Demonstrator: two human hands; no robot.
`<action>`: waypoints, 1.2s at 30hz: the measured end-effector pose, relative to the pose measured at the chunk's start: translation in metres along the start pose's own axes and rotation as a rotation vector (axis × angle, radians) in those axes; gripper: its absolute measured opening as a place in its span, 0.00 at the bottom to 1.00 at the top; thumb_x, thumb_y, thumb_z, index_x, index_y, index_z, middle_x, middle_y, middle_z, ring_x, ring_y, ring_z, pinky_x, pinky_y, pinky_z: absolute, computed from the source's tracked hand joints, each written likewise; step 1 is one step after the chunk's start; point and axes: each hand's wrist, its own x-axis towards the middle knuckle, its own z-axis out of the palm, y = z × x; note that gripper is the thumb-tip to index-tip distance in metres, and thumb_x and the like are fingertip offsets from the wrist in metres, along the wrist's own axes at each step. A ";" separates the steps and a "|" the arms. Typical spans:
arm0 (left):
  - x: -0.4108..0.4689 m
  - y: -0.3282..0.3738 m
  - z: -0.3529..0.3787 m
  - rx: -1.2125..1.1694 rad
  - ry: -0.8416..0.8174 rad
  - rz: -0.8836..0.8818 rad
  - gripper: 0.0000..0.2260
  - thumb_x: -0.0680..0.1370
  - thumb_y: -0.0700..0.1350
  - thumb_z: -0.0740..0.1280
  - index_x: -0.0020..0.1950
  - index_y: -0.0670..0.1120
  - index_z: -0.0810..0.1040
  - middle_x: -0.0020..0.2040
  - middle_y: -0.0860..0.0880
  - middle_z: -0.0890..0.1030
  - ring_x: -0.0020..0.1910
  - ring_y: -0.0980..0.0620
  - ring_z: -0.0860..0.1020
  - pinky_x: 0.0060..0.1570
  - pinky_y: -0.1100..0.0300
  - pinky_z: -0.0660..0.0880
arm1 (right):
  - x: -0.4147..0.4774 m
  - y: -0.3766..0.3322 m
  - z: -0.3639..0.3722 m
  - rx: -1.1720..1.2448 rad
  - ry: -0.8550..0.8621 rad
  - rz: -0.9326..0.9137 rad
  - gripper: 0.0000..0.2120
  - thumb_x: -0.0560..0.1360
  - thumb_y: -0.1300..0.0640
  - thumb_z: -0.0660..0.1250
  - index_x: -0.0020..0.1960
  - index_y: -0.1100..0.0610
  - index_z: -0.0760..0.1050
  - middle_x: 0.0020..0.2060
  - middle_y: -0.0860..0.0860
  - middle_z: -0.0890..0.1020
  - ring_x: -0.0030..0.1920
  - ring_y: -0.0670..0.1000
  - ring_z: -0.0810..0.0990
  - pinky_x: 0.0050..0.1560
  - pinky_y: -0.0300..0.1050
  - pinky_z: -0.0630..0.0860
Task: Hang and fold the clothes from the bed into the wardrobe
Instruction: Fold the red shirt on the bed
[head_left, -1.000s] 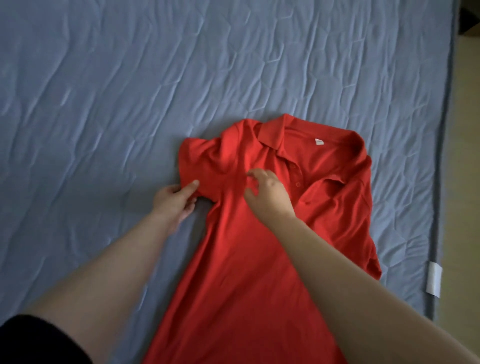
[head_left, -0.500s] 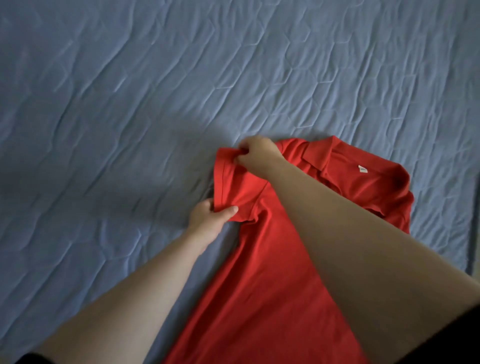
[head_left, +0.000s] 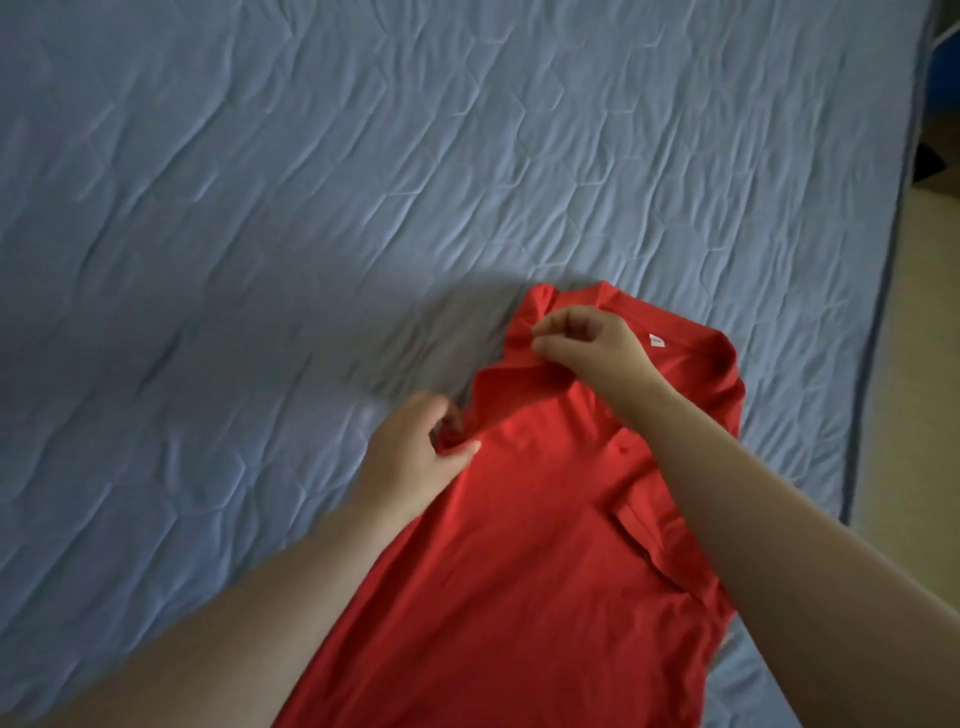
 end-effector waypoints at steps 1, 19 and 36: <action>-0.005 0.005 0.006 0.045 -0.053 0.058 0.12 0.66 0.46 0.78 0.39 0.48 0.74 0.38 0.55 0.73 0.36 0.57 0.70 0.38 0.65 0.66 | -0.007 0.011 -0.010 -0.004 0.011 0.019 0.08 0.72 0.71 0.68 0.45 0.59 0.79 0.37 0.57 0.76 0.38 0.51 0.72 0.41 0.41 0.69; 0.032 0.033 0.072 0.257 -0.050 0.189 0.10 0.70 0.40 0.73 0.49 0.42 0.78 0.44 0.44 0.78 0.43 0.43 0.78 0.44 0.53 0.73 | -0.065 0.141 -0.090 -0.540 0.474 0.015 0.18 0.69 0.70 0.62 0.57 0.62 0.79 0.55 0.59 0.79 0.58 0.59 0.75 0.60 0.47 0.69; 0.146 0.058 0.100 -0.098 -0.170 -0.260 0.21 0.70 0.45 0.76 0.61 0.43 0.77 0.56 0.45 0.81 0.53 0.47 0.80 0.58 0.52 0.75 | -0.002 0.182 -0.178 -0.320 0.487 0.301 0.36 0.66 0.60 0.77 0.69 0.62 0.66 0.55 0.59 0.77 0.56 0.59 0.76 0.43 0.40 0.64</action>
